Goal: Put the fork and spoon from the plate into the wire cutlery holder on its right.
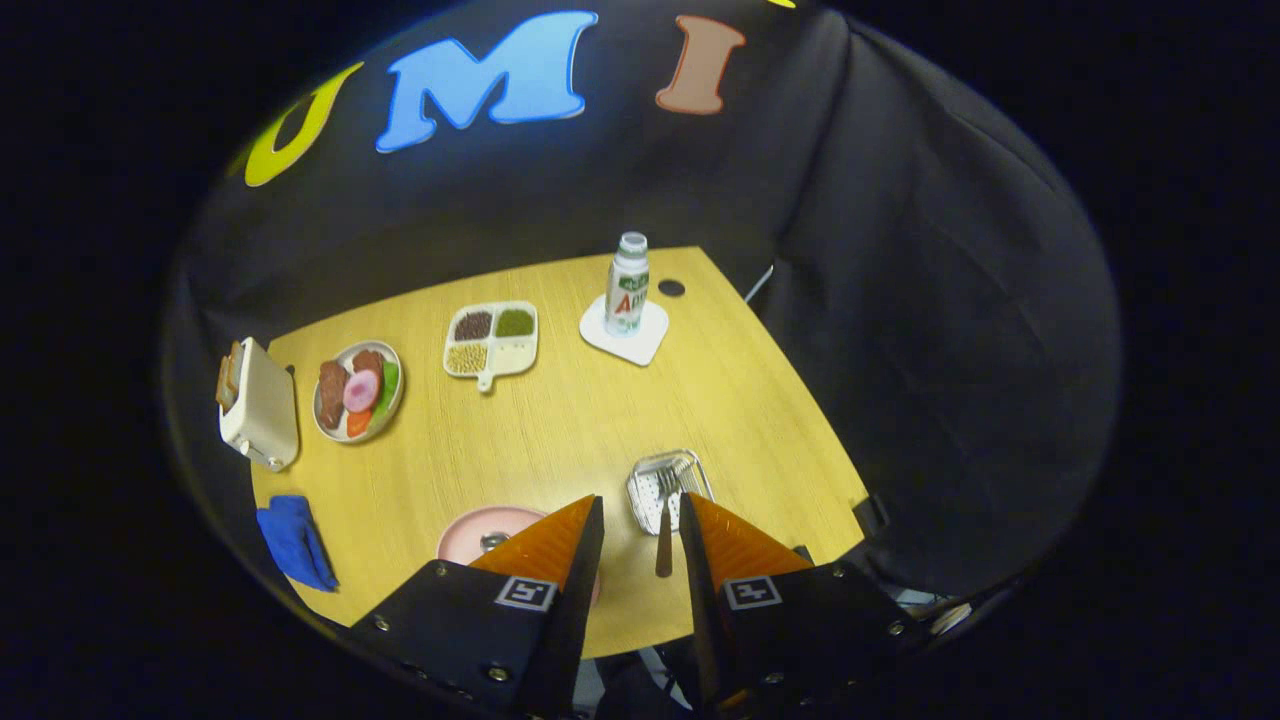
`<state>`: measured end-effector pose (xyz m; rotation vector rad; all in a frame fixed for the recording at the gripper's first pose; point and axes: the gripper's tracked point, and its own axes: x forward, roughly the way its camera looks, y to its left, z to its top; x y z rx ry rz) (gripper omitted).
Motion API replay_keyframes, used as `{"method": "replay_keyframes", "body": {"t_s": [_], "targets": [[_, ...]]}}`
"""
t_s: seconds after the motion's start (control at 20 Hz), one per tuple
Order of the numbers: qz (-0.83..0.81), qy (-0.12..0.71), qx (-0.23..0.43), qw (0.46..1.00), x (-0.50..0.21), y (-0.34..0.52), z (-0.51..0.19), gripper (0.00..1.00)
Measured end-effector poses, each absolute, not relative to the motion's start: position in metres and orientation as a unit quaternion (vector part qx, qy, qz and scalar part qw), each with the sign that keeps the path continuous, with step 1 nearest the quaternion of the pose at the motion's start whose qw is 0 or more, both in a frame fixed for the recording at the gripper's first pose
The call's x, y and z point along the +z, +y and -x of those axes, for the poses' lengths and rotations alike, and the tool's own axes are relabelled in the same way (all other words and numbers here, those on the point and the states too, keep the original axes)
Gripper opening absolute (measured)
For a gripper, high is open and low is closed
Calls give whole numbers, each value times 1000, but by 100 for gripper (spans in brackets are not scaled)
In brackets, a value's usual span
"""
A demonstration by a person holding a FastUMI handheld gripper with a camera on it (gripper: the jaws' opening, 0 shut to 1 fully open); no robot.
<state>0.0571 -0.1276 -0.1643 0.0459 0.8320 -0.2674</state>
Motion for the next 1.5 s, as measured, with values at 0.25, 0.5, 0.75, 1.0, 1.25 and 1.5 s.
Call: {"method": "replay_keyframes", "body": {"t_s": [0.25,0.5,0.75,1.0,1.25,1.5], "targets": [[-5,366,-95,926,-160,-90,-61,46],[3,407,-50,912,-204,-36,-52,46],[2,463,-19,886,-256,-1,-33,46],[4,508,-1,861,-300,14,-15,46],[4,552,9,834,-343,23,6,46],[-23,590,18,807,-380,36,26,47]]}}
